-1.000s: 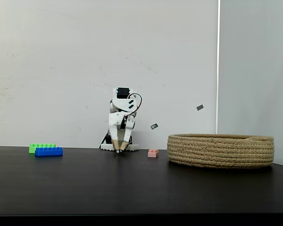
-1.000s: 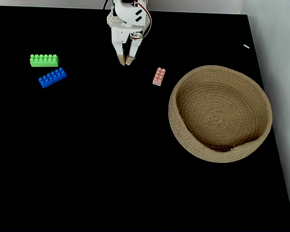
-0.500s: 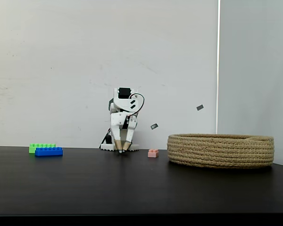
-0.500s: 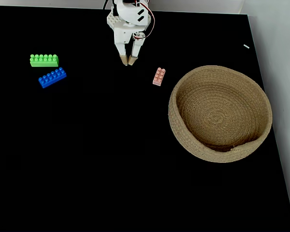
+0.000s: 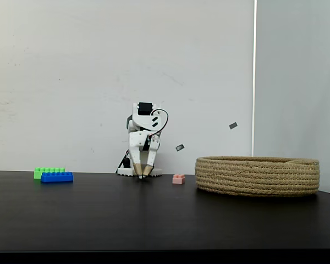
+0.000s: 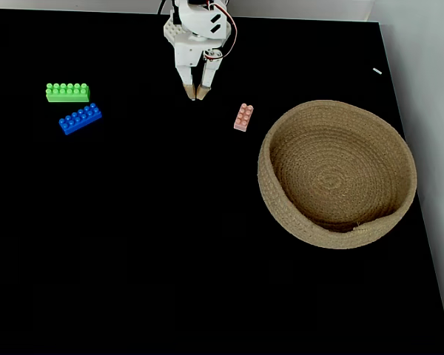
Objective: Place the lego blocks in the tray
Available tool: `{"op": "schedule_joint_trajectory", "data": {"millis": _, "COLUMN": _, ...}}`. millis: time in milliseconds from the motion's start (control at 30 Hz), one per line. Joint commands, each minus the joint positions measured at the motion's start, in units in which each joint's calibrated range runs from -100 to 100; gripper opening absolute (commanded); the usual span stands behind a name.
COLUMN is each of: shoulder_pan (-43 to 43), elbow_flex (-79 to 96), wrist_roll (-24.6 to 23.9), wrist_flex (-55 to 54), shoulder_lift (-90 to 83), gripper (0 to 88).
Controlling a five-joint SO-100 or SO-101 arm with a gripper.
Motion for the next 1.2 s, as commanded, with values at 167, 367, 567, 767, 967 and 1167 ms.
{"op": "schedule_joint_trajectory", "data": {"millis": 167, "shoulder_pan": 0.04, "elbow_flex": 0.80, "wrist_roll": 0.39, "wrist_flex": 0.32, "shoulder_lift": -0.49, "gripper": 0.0}}
{"op": "schedule_joint_trajectory", "data": {"millis": 367, "shoulder_pan": 0.04, "elbow_flex": 0.80, "wrist_roll": 0.54, "wrist_flex": 0.32, "shoulder_lift": -0.49, "gripper": 0.0}}
{"op": "schedule_joint_trajectory", "data": {"millis": 567, "shoulder_pan": -2.43, "elbow_flex": 0.80, "wrist_roll": -3.71, "wrist_flex": -3.51, "shoulder_lift": -0.49, "gripper": 0.0}}
{"op": "schedule_joint_trajectory", "data": {"millis": 767, "shoulder_pan": -2.18, "elbow_flex": -3.49, "wrist_roll": -11.77, "wrist_flex": -17.76, "shoulder_lift": 3.72, "gripper": 6.2}}
{"op": "schedule_joint_trajectory", "data": {"millis": 967, "shoulder_pan": -4.98, "elbow_flex": -14.71, "wrist_roll": -16.31, "wrist_flex": -22.26, "shoulder_lift": 14.81, "gripper": 20.8}}
{"op": "schedule_joint_trajectory", "data": {"millis": 1167, "shoulder_pan": -6.30, "elbow_flex": -25.65, "wrist_roll": -18.71, "wrist_flex": -21.84, "shoulder_lift": 32.61, "gripper": 24.6}}
